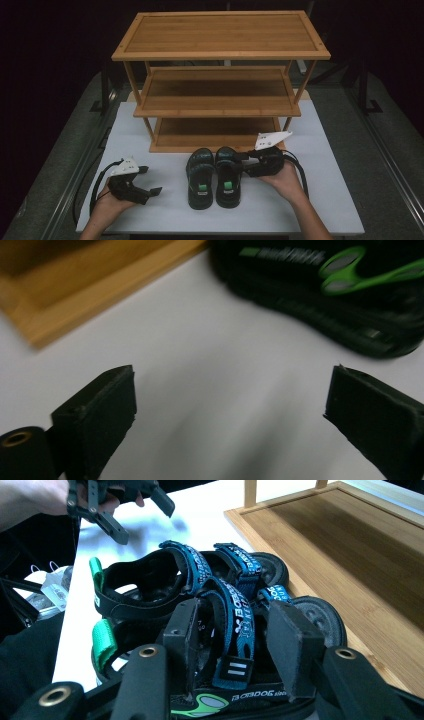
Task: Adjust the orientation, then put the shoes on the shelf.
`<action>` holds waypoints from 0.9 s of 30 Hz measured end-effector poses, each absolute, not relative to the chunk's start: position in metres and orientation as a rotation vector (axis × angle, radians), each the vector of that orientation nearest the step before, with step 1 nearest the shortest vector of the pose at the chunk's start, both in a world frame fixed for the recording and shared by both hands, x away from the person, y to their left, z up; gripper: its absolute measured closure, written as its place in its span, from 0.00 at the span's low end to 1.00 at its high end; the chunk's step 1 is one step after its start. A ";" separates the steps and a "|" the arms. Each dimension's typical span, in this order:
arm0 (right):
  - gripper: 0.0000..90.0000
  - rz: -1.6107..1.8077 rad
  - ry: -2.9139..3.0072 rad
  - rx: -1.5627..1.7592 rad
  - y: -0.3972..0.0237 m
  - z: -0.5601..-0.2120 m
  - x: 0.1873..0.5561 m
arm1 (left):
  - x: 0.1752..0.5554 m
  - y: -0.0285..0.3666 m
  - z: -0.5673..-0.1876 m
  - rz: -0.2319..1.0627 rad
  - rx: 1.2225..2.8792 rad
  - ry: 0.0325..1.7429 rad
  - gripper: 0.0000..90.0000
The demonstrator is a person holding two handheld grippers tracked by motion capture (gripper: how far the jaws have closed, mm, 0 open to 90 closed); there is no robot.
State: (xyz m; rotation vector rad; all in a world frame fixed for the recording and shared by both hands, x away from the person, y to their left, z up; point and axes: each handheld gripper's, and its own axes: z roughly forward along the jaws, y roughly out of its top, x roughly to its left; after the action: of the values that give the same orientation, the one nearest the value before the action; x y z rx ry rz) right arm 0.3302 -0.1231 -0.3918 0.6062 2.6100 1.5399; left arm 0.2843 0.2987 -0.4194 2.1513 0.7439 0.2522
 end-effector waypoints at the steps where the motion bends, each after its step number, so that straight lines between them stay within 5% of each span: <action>1: 0.62 1.539 2.609 0.607 -0.123 -0.392 0.330 | 0.285 0.296 -0.416 0.235 2.150 0.725 0.12; 17: 0.63 1.522 2.641 0.612 -0.120 -0.396 0.329 | 0.311 0.217 -0.387 0.127 2.166 0.474 0.37; 27: 0.71 1.456 2.688 0.630 -0.114 -0.406 0.333 | 0.324 0.203 -0.401 0.066 2.188 0.454 0.67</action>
State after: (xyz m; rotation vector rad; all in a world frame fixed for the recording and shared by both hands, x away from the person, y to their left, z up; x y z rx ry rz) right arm 0.3332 -0.1139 -0.4063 0.6298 2.6876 1.4562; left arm 0.3242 0.2029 -0.4014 2.1881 0.4539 0.0658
